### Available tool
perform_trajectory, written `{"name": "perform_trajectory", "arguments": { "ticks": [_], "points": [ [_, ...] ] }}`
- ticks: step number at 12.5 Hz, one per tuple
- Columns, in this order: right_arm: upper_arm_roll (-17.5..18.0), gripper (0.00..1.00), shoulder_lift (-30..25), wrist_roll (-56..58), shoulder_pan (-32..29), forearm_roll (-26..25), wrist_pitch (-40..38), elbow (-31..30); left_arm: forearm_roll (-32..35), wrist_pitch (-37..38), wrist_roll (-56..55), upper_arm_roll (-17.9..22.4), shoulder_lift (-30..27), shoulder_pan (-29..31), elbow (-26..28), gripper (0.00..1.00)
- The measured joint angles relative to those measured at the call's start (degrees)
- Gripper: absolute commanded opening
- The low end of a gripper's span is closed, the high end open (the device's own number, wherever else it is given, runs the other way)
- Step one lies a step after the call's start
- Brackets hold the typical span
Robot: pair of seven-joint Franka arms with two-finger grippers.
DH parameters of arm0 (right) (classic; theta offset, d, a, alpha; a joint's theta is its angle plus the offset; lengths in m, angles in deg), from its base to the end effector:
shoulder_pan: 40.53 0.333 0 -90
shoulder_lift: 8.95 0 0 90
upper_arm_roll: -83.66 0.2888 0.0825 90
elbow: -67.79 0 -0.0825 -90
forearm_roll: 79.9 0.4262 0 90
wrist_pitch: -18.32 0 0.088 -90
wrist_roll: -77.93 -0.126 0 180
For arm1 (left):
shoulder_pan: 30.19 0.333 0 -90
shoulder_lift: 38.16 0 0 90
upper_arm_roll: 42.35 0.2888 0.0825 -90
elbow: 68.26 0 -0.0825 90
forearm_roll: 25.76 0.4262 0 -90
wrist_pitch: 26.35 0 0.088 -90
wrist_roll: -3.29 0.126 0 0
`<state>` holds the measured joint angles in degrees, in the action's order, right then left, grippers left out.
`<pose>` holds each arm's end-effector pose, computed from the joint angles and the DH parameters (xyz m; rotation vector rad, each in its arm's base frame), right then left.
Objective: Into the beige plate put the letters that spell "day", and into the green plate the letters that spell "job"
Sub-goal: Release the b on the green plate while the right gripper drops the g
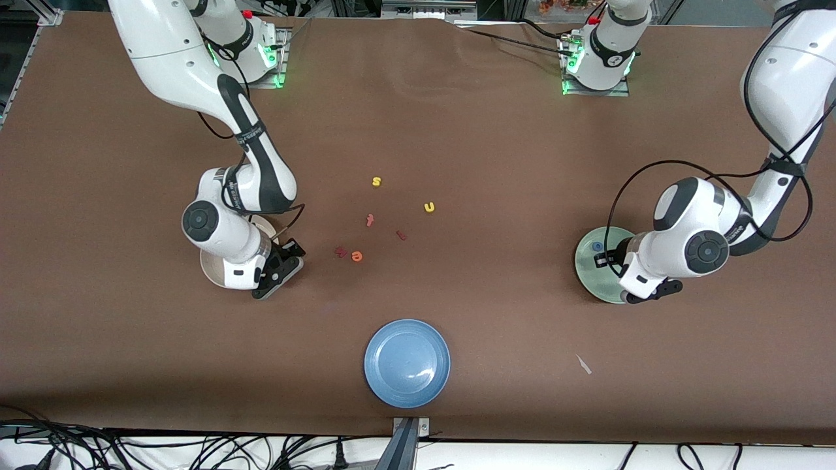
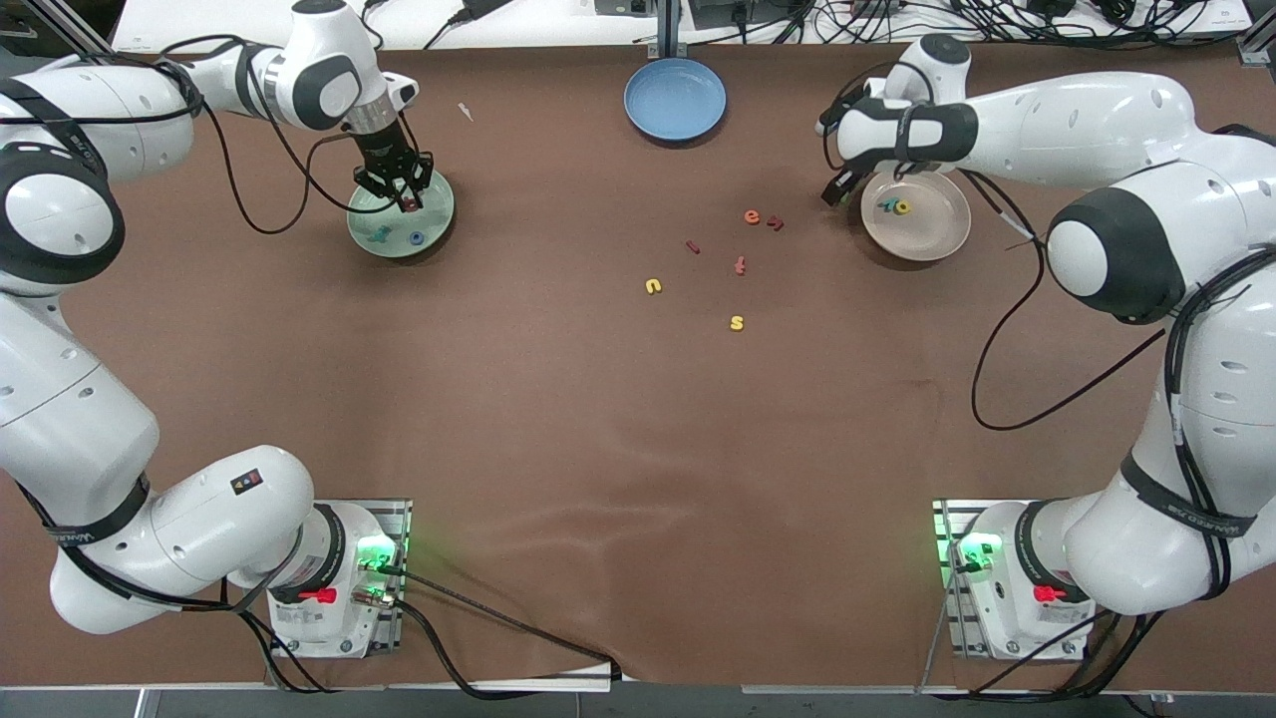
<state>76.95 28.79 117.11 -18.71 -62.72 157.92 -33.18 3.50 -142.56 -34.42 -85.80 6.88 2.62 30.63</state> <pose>0.6515 0.1819 0.1234 -2.8154 -1.1019 -0.0769 0.6451 -0.0759 0.1422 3.0878 0.4237 -0.3841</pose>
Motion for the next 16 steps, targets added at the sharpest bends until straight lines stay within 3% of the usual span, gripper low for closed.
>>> {"name": "perform_trajectory", "arguments": {
  "ticks": [1,2,3,7,11,13,16],
  "points": [
    [-0.54,0.21,-0.36,0.24,-0.11,-0.01,-2.45,1.34,2.03,-0.90,0.00,0.35,0.94,-0.11,-0.03,0.24],
    [-1.06,0.21,-0.96,0.44,-0.22,-0.03,-4.48,2.11,3.97,-1.37,0.04,0.52,1.62,-0.16,-0.08,0.75],
    [-1.79,0.21,-1.60,0.79,-0.26,-0.11,-6.62,2.53,4.99,-1.64,0.41,0.58,1.97,-0.16,-0.15,1.00],
    [-6.69,0.21,-4.19,6.74,-0.51,-0.21,-16.20,3.72,5.57,-1.20,3.00,0.24,1.83,-0.32,-3.22,1.00],
    [-10.33,0.23,-5.38,11.69,-0.73,-0.23,-20.53,3.51,5.57,12.11,6.58,-4.10,-0.47,0.12,-11.57,1.00],
    [-11.00,0.35,-5.38,12.51,-0.74,-0.23,-20.78,3.24,5.57,21.93,7.99,-7.91,-1.53,0.14,-17.98,1.00],
    [-11.04,0.63,-5.40,12.54,-0.71,-0.23,-20.82,2.98,5.57,33.49,11.31,-12.55,-2.46,0.13,-27.03,1.00]
  ]
}}
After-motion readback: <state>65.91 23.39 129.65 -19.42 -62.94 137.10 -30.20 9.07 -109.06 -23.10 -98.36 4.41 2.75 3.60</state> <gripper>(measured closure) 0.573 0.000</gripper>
